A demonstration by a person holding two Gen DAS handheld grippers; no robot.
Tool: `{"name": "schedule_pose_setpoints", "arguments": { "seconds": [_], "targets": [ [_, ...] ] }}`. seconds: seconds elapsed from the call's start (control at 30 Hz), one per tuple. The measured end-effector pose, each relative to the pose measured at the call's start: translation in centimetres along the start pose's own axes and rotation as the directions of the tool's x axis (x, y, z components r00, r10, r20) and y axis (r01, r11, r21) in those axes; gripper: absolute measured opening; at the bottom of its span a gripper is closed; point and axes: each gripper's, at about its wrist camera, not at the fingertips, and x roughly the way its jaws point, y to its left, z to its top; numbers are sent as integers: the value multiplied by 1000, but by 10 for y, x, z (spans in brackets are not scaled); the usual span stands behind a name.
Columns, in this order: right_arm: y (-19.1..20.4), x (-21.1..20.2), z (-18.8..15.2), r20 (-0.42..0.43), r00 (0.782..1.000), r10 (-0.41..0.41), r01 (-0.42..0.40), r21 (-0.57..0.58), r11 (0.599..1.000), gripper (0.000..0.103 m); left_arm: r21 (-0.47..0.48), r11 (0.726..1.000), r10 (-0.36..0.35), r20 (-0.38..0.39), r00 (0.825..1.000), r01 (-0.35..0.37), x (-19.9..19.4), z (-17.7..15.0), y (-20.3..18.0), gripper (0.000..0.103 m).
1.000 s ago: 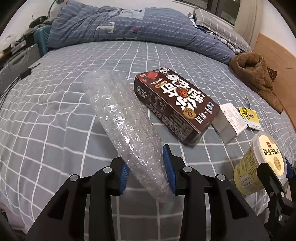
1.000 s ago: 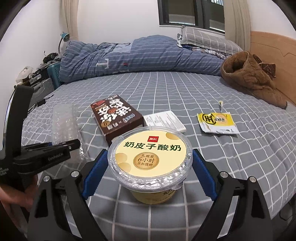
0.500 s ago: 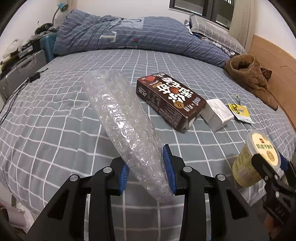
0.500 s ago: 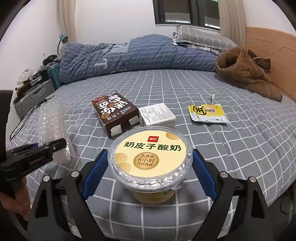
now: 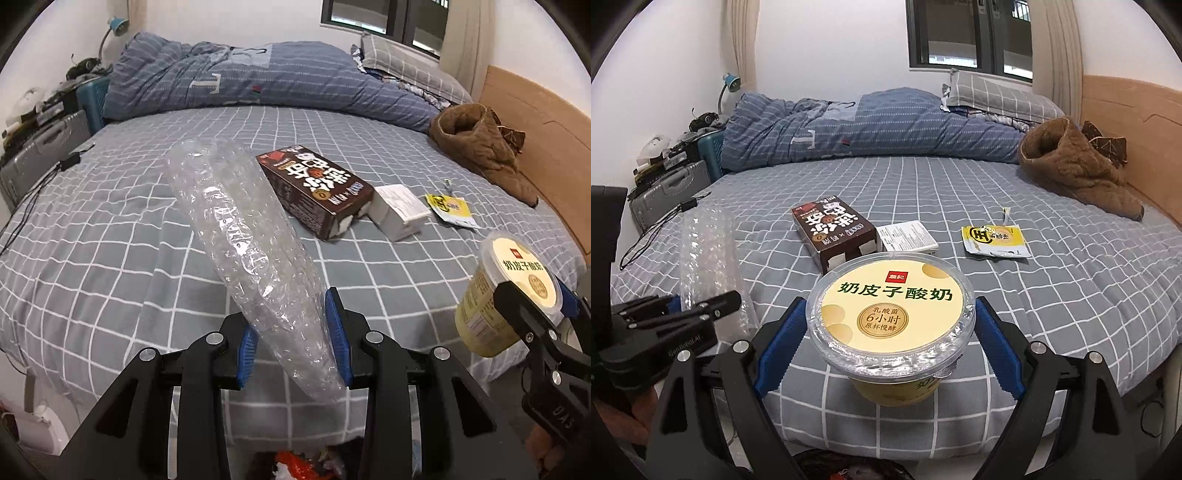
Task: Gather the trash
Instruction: 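Carry the bubble wrap and yogurt cup with both grippers over the black bin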
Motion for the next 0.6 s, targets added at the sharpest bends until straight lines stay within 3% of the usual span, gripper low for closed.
{"name": "schedule_pose_setpoints", "arguments": {
  "seconds": [0.6],
  "targets": [
    [-3, -47, -2, 8, 1000, 10, -10, 42, 999, 85, -10, 999, -31, 2, 1000, 31, -50, -30, -7, 34]
  ]
}}
